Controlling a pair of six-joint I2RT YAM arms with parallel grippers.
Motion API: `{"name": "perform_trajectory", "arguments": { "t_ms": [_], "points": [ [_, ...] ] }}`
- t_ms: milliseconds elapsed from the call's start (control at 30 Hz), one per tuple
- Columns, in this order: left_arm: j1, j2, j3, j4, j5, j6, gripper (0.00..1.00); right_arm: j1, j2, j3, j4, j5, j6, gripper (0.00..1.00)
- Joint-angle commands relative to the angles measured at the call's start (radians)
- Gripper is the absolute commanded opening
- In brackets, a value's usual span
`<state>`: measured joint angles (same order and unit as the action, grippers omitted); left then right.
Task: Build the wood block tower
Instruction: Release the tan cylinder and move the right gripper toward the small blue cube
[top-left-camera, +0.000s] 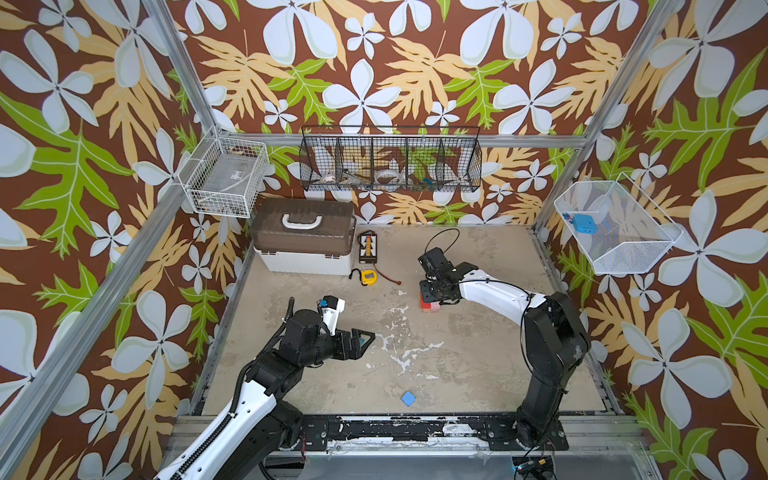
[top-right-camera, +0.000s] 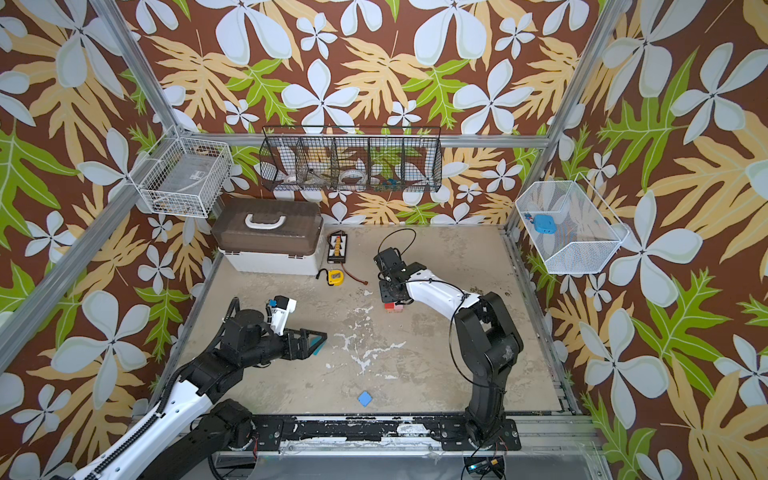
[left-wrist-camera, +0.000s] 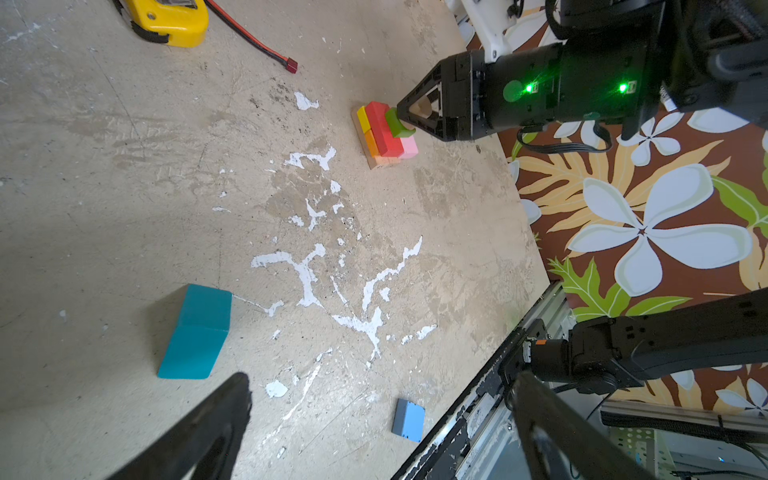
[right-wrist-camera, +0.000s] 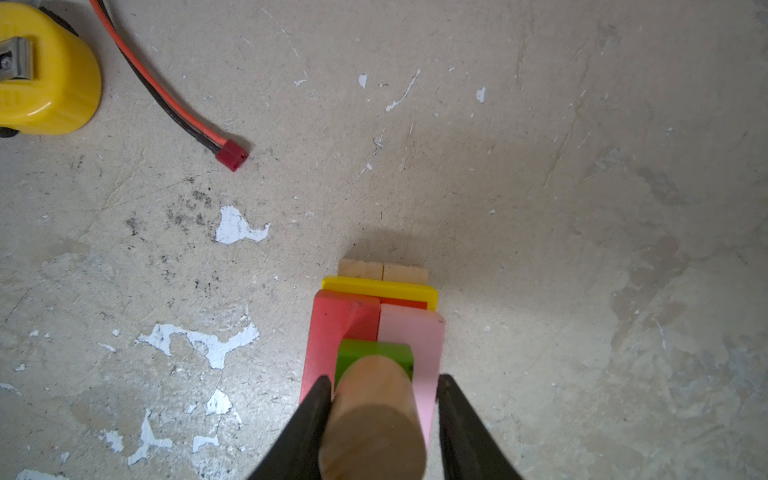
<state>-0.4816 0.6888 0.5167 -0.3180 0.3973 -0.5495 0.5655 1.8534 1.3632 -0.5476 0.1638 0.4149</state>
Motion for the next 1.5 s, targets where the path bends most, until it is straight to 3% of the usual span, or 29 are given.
{"name": "perform_trajectory", "arguments": {
  "t_ms": [0,433,833,1000,1200,1467],
  "points": [
    [-0.002,-0.002,-0.001,0.019,0.004,-0.006,1.00,0.000,0.001,0.005,-0.006,-0.007,-0.001,0.44],
    [-0.002,-0.001,-0.001,0.019,0.005,-0.006,1.00,0.002,-0.018,-0.003,-0.003,-0.008,0.000,0.45],
    [-0.002,-0.001,0.000,0.018,0.005,-0.006,1.00,0.064,-0.274,-0.096,-0.025,0.127,0.019,0.63],
    [-0.002,0.012,-0.003,0.016,-0.015,-0.008,1.00,0.204,-0.427,-0.166,-0.061,0.098,0.071,0.65],
    [-0.002,0.040,-0.003,0.016,-0.024,-0.010,1.00,0.480,-0.644,-0.434,0.000,0.086,0.195,0.69],
    [-0.002,0.023,-0.003,0.016,-0.024,-0.012,1.00,0.793,-0.685,-0.677,0.115,0.071,0.342,0.71]
  ]
}}
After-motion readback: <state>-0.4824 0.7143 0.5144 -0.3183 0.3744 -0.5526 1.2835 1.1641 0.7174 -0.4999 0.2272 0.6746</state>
